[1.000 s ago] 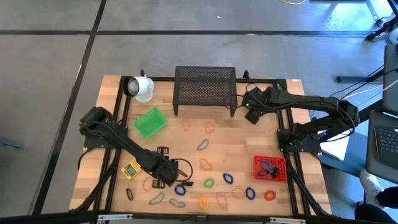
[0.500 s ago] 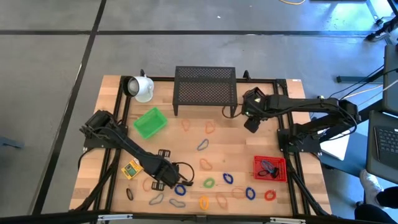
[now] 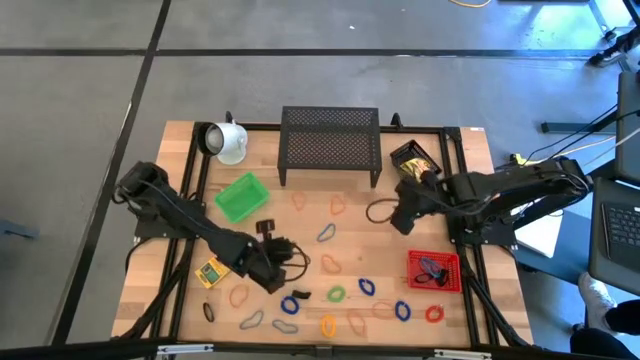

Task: Pick & Place Office Desk Supplies
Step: Put the top black rubber band into the red bin

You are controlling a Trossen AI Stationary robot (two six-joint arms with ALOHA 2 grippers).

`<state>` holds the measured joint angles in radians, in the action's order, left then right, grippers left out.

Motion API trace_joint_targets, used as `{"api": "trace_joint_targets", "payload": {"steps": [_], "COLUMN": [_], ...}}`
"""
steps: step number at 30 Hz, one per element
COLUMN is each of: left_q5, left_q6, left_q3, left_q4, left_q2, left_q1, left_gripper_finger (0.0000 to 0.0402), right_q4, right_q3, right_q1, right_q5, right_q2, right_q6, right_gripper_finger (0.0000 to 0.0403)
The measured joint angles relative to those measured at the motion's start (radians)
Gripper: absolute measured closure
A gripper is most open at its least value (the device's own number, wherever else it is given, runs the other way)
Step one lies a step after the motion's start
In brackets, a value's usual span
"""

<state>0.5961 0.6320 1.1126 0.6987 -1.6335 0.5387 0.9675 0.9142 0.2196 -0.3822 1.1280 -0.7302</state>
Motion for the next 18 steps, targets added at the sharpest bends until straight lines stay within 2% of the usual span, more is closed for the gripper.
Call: {"api": "trace_joint_targets", "payload": {"steps": [3,6,9,12,18], "left_q5": [0.128,0.200,0.218,0.221,0.219], "left_q6": [-0.076,-0.206,-0.362,-0.491,-0.653], "left_q3": [0.000,0.001,0.001,0.002,0.003], "left_q4": [-0.118,-0.283,-0.470,-0.643,-0.857], "left_q2": [0.029,0.038,0.037,0.029,0.029], "left_q1": [-0.017,-0.040,-0.061,-0.079,-0.092], "left_gripper_finger": [0.0394,0.0394,0.0394,0.0394,0.0394], "right_q4": [-0.156,-0.385,-0.620,-0.803,-1.012], "right_q3": [0.000,0.000,0.000,0.000,0.000], "right_q1": [0.065,0.119,0.158,0.179,0.184], "right_q5": [-0.006,-0.064,-0.087,-0.052,-0.018], "right_q2": [0.005,0.030,0.070,0.117,0.185], "right_q6": [0.030,0.158,0.328,0.487,0.711], "right_gripper_finger": [0.0195,0.0195,0.0195,0.0195,0.0195]}}
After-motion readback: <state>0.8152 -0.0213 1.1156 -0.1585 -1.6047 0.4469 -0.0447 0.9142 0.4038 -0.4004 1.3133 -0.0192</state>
